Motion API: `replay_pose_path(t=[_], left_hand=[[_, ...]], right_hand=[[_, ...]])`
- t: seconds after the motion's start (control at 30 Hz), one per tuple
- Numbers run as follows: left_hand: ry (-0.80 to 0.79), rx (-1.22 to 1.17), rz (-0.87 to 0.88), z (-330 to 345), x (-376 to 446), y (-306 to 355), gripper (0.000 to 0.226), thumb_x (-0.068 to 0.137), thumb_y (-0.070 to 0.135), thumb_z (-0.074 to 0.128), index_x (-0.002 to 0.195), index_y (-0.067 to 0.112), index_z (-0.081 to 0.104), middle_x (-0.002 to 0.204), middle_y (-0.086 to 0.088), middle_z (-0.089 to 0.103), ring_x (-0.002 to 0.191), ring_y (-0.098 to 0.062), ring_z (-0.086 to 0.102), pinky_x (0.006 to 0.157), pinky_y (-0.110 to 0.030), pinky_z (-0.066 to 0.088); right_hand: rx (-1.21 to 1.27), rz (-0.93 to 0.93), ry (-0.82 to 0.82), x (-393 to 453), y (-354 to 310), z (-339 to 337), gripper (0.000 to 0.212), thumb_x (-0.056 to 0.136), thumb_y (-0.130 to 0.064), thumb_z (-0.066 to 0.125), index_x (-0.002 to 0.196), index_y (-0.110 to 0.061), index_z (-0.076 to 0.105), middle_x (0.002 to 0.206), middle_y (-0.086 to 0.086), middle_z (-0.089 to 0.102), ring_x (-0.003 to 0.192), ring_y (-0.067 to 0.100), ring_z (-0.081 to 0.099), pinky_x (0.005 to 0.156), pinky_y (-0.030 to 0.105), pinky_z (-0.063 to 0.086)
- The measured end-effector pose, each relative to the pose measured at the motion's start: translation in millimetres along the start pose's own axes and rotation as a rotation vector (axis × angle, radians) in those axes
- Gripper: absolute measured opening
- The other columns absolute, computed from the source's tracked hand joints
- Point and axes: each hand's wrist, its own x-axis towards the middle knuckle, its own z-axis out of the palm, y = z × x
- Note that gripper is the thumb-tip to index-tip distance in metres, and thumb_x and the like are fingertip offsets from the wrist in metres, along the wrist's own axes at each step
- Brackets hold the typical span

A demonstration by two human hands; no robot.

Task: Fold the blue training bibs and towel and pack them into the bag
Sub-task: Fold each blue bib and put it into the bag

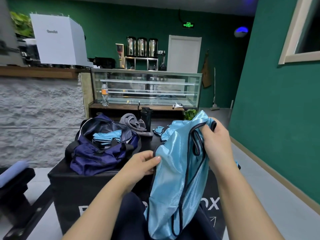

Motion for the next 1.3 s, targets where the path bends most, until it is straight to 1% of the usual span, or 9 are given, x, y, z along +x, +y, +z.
replay_pose_path(t=[0.13, 0.27, 0.57, 0.7, 0.87, 0.97, 1.1, 1.2, 1.3], left_hand=[[0.046, -0.221, 0.083, -1.9, -9.0, 27.8, 0.015, 0.090, 0.023, 0.055, 0.087, 0.012, 0.064, 0.083, -0.005, 0.067, 0.072, -0.014, 0.063, 0.064, -0.023, 0.051], [-0.084, -0.437, 0.143, -3.5, -20.6, 54.3, 0.029, 0.091, 0.023, 0.053, 0.115, 0.010, 0.062, 0.109, -0.009, 0.070, 0.094, -0.019, 0.067, 0.074, -0.028, 0.055], [0.006, -0.269, 0.273, -6.8, -34.4, 89.2, 0.051, 0.088, -0.001, 0.055, 0.124, 0.036, 0.051, 0.113, -0.006, 0.068, 0.099, -0.027, 0.067, 0.079, -0.037, 0.057], [0.063, -0.289, 0.254, -4.1, -37.1, 93.9, 0.047, 0.092, -0.006, 0.044, 0.121, 0.029, 0.052, 0.107, -0.007, 0.070, 0.091, -0.025, 0.069, 0.075, -0.036, 0.058], [0.012, -0.175, -0.057, -9.9, -37.4, 87.8, 0.025, 0.097, 0.028, 0.049, 0.120, 0.027, 0.057, 0.113, -0.006, 0.070, 0.099, -0.024, 0.068, 0.076, -0.038, 0.052], [-0.072, -0.145, -0.171, -10.6, -39.5, 85.2, 0.041, 0.086, 0.044, 0.054, 0.117, 0.019, 0.064, 0.110, -0.008, 0.071, 0.089, -0.023, 0.063, 0.067, -0.033, 0.055], [0.116, -0.168, -0.021, -6.8, -36.1, 86.6, 0.026, 0.090, 0.020, 0.061, 0.110, 0.008, 0.053, 0.090, -0.010, 0.068, 0.069, -0.018, 0.058, 0.056, -0.025, 0.049], [0.255, -0.123, 0.181, -11.9, -32.0, 86.9, 0.033, 0.083, 0.010, 0.071, 0.099, 0.018, 0.044, 0.082, -0.017, 0.055, 0.070, -0.022, 0.046, 0.054, -0.028, 0.034], [0.255, 0.189, 0.389, -16.5, -35.7, 88.3, 0.022, 0.079, 0.010, 0.075, 0.087, 0.026, 0.062, 0.078, -0.013, 0.054, 0.070, -0.019, 0.044, 0.063, -0.030, 0.036]], right_hand=[[-0.115, 0.007, -0.026, 2.9, 2.5, -0.6, 0.013, 0.094, -0.020, 0.051, 0.086, -0.017, 0.061, 0.080, 0.000, 0.067, 0.070, 0.012, 0.060, 0.061, 0.025, 0.046], [-0.152, -0.014, -0.089, 3.2, 4.1, 0.2, 0.009, 0.093, -0.018, 0.056, 0.100, -0.023, 0.061, 0.089, -0.008, 0.069, 0.079, 0.002, 0.064, 0.065, 0.015, 0.046], [-0.248, 0.106, -0.491, -11.7, -8.8, 6.0, 0.035, 0.087, -0.044, 0.065, 0.073, -0.013, 0.072, 0.055, -0.013, 0.060, 0.051, 0.005, 0.053, 0.054, 0.019, 0.042], [0.003, 0.098, -0.641, -19.1, -8.1, 15.0, 0.009, 0.082, -0.024, 0.070, 0.091, -0.023, 0.068, 0.083, -0.016, 0.072, 0.080, 0.000, 0.065, 0.072, 0.010, 0.047], [-0.022, 0.078, -0.437, -18.0, -8.5, 18.0, 0.029, 0.081, -0.017, 0.074, 0.100, -0.030, 0.058, 0.104, -0.014, 0.060, 0.098, -0.011, 0.053, 0.085, 0.014, 0.043], [-0.036, 0.038, -0.294, -14.1, -7.0, 15.9, 0.022, 0.084, -0.020, 0.072, 0.098, -0.025, 0.055, 0.094, -0.016, 0.054, 0.077, -0.024, 0.050, 0.066, 0.001, 0.038], [-0.052, -0.012, -0.232, -12.5, -6.2, 17.1, 0.010, 0.084, -0.022, 0.072, 0.084, -0.030, 0.067, 0.096, -0.021, 0.062, 0.099, -0.004, 0.056, 0.078, 0.010, 0.040], [-0.101, -0.036, -0.252, -11.8, -7.9, 14.7, 0.011, 0.084, -0.021, 0.072, 0.082, -0.031, 0.071, 0.090, -0.021, 0.067, 0.086, -0.013, 0.058, 0.070, 0.000, 0.039], [-0.185, -0.086, -0.322, -12.3, -11.4, 10.5, 0.016, 0.082, -0.018, 0.073, 0.086, -0.033, 0.070, 0.093, -0.025, 0.062, 0.083, -0.027, 0.051, 0.069, -0.005, 0.034]])
